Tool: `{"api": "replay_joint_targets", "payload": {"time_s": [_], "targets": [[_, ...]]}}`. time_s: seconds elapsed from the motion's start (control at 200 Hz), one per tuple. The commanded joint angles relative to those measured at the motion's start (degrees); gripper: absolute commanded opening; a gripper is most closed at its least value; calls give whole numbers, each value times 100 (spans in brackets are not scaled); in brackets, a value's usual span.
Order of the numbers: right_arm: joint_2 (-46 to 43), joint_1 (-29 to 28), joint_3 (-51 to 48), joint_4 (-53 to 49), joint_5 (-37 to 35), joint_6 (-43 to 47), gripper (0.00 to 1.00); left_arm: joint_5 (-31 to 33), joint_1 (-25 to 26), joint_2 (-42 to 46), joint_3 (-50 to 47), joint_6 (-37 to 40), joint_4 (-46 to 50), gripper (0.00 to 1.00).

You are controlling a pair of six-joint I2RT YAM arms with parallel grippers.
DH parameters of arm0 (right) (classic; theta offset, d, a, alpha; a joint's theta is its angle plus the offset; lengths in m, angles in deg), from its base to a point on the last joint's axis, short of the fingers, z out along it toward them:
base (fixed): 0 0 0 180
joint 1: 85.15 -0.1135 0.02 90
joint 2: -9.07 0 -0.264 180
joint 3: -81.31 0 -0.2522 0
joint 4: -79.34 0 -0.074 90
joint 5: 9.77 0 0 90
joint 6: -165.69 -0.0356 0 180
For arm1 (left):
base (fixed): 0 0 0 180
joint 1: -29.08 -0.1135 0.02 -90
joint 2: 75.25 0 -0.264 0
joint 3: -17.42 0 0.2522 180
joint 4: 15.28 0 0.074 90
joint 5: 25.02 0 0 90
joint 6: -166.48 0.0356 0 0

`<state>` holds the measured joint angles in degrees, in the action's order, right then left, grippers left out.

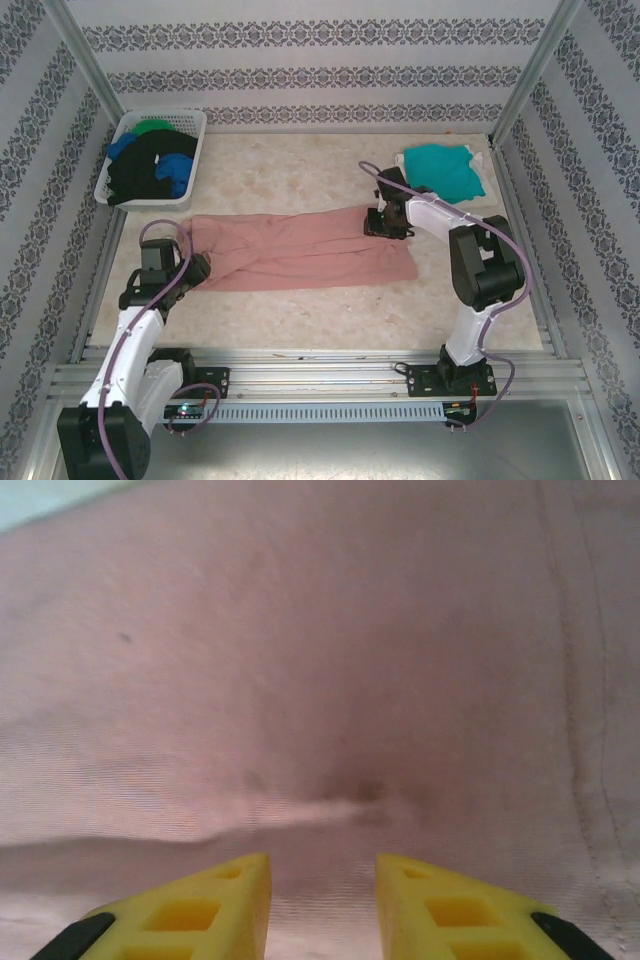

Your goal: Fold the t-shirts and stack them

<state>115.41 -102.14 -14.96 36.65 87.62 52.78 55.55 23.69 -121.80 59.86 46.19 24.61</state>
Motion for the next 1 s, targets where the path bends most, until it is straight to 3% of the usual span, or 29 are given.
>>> {"api": "replay_joint_targets", "payload": {"time_s": [0.0, 0.12, 0.29, 0.505, 0.58, 0.679, 0.749, 0.894, 0.994], "targets": [[77, 43, -182, -106, -270, -152, 36, -34, -85, -102, 327, 56, -34, 54], [7, 103, -334, -64, -280, -127, 37, -547, 92, -1175, 890, 278, -538, 57], [-141, 266, -436, -94, -145, -126, 38, -582, 463, -2810, 1809, 778, -307, 61], [-410, 374, -655, -17, -143, -86, 39, -265, 485, -3297, 1632, 783, -70, 65], [-429, 383, -629, -42, -166, -64, 39, -519, 499, -3374, 1546, 752, -122, 57], [-439, 438, -616, -73, -191, -12, 39, -717, 547, -3265, 1428, 701, -143, 32], [-468, 500, -658, -60, -198, 17, 39, -849, 608, -3143, 1330, 691, -125, 28], [-568, 716, -821, -3, -174, 65, 39, -1107, 662, -2985, 1173, 666, 85, 0], [-725, 828, -949, 62, -131, 69, 40, -1116, 662, -2551, 1026, 515, 324, 0]]}}
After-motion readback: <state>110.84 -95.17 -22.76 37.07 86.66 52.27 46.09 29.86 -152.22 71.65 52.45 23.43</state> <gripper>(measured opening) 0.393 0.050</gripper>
